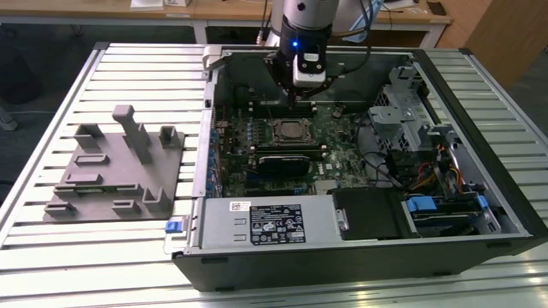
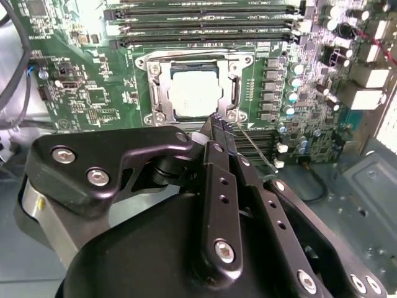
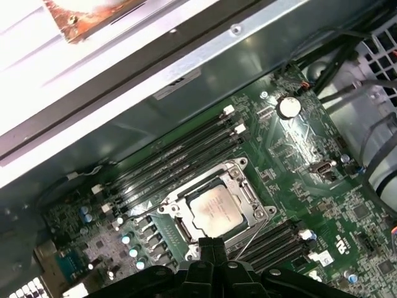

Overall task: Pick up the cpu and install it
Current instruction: 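Install the first cpu locking lever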

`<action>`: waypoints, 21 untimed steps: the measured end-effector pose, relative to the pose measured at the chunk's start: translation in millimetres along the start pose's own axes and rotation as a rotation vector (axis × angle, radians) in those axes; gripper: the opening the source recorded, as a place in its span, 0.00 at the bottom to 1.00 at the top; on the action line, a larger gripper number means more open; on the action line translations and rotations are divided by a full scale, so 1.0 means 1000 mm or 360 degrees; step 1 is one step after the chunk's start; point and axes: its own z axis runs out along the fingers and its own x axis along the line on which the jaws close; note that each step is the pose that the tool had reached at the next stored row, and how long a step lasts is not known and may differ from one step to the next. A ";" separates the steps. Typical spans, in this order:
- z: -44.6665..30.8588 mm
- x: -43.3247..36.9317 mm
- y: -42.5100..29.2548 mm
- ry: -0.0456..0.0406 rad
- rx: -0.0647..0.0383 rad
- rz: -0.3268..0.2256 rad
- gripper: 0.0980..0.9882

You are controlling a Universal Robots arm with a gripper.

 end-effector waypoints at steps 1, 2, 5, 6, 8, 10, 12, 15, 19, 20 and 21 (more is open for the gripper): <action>0.0000 0.0000 0.0000 0.0001 0.0001 -0.0017 0.01; 0.0000 0.0000 0.0000 0.0001 0.0002 -0.0034 0.01; 0.0000 0.0000 0.0000 0.0003 0.0005 -0.0084 0.01; 0.0000 0.0000 0.0000 0.0003 0.0006 -0.0102 0.01; 0.0000 0.0000 0.0000 0.0005 0.0008 -0.0140 0.01; 0.0000 0.0000 0.0000 0.0006 0.0010 -0.0178 0.01; 0.0000 0.0000 0.0000 0.0007 0.0012 -0.0218 0.01; 0.0000 0.0000 0.0000 0.0009 0.0015 -0.0284 0.01; 0.0002 0.0000 0.0000 0.0013 0.0021 -0.0386 0.01; 0.0002 0.0000 0.0000 0.0014 0.0023 -0.0416 0.01; 0.0003 0.0000 0.0000 0.0015 0.0024 -0.0444 0.01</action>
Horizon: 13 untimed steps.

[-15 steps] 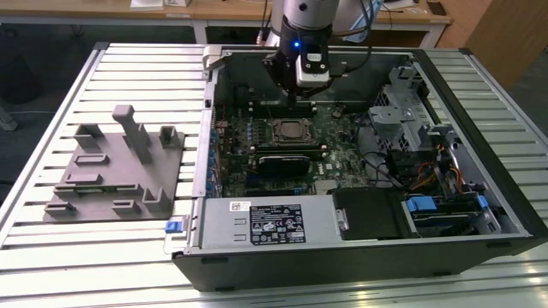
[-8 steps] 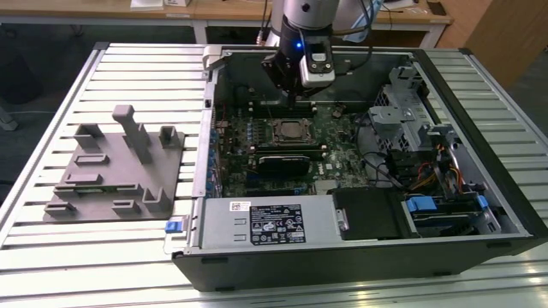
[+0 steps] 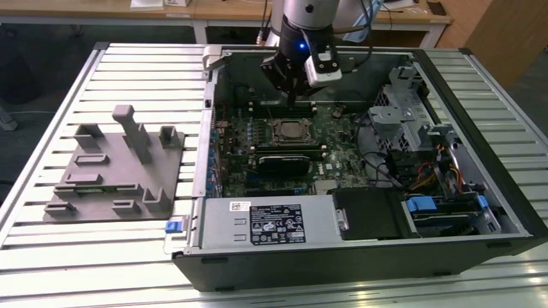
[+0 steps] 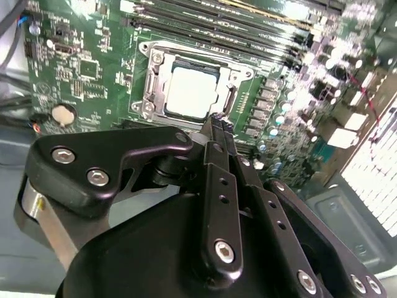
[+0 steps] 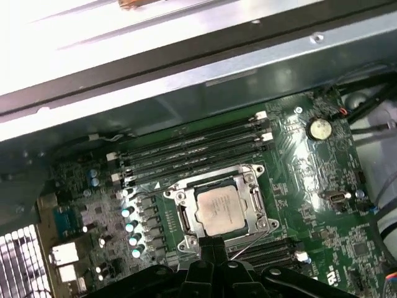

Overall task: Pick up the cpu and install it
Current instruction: 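Install the first cpu locking lever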

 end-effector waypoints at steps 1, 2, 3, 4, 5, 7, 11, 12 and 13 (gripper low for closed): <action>0.0001 0.0000 0.0000 0.0001 0.0002 -0.0028 0.01; 0.0002 0.0000 0.0000 0.0002 0.0003 -0.0059 0.01; 0.0003 0.0000 0.0000 0.0003 0.0005 -0.0087 0.01; 0.0004 0.0000 0.0000 0.0004 0.0006 -0.0115 0.01; 0.0004 0.0000 0.0000 0.0003 0.0007 -0.0140 0.01; 0.0006 0.0000 -0.0001 -0.0007 0.0006 -0.0173 0.01; 0.0008 0.0005 -0.0002 -0.0068 -0.0007 -0.0192 0.01; 0.0009 0.0006 -0.0002 -0.0084 -0.0010 -0.0197 0.01; 0.0011 0.0005 -0.0002 -0.0094 -0.0012 -0.0207 0.01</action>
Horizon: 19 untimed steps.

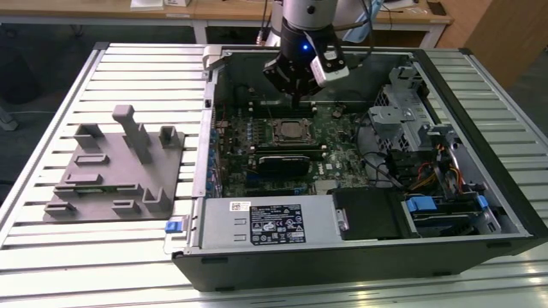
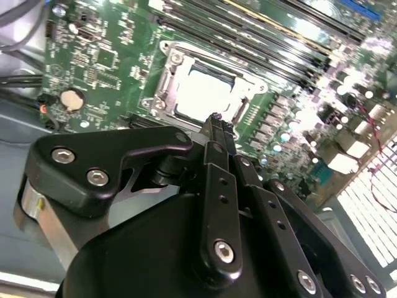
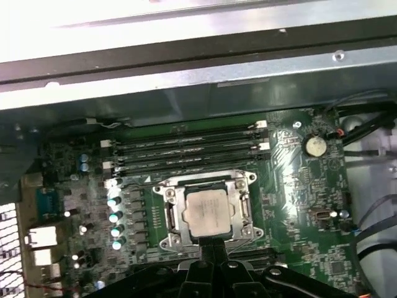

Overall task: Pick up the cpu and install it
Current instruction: 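Install the first cpu locking lever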

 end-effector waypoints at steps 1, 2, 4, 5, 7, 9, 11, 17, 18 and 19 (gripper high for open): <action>0.0001 0.0000 0.0000 -0.0006 -0.0001 -0.0013 0.01; 0.0003 0.0000 0.0001 -0.0010 -0.0002 -0.0027 0.01; 0.0003 0.0000 0.0000 -0.0011 -0.0002 -0.0055 0.01; 0.0003 0.0000 0.0000 -0.0012 -0.0002 -0.0068 0.01; 0.0004 0.0000 0.0000 -0.0012 -0.0003 -0.0088 0.01; 0.0005 0.0000 0.0000 -0.0012 -0.0003 -0.0105 0.01; 0.0005 0.0000 0.0000 -0.0012 -0.0004 -0.0121 0.01; 0.0005 0.0000 0.0000 -0.0012 -0.0005 -0.0171 0.01; 0.0005 0.0000 0.0000 -0.0012 -0.0005 -0.0180 0.01; 0.0005 0.0000 0.0000 -0.0013 -0.0005 -0.0189 0.01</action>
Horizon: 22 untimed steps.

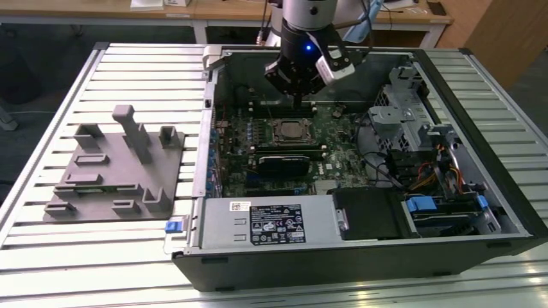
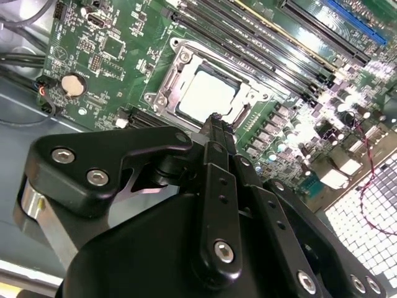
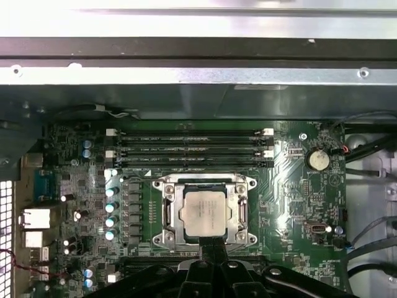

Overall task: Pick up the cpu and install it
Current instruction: 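Install the first cpu locking lever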

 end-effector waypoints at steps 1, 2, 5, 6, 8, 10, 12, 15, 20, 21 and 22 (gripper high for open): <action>0.0000 0.0000 0.0000 0.0000 0.0000 -0.0010 0.01; 0.0000 0.0000 0.0000 0.0000 0.0000 -0.0019 0.01; 0.0000 0.0000 0.0000 0.0000 -0.0001 -0.0044 0.01; 0.0000 0.0000 0.0000 0.0000 -0.0001 -0.0053 0.01; 0.0000 0.0000 0.0000 0.0000 -0.0002 -0.0071 0.01; 0.0001 0.0000 0.0000 -0.0001 -0.0002 -0.0099 0.01; 0.0001 0.0000 0.0000 -0.0004 -0.0003 -0.0133 0.01; 0.0003 0.0002 0.0000 -0.0006 -0.0004 -0.0161 0.01; 0.0012 0.0026 -0.0001 -0.0009 -0.0002 -0.0093 0.01; 0.0015 0.0026 -0.0001 -0.0011 -0.0001 -0.0065 0.01; 0.0017 0.0027 -0.0001 -0.0012 0.0000 -0.0036 0.01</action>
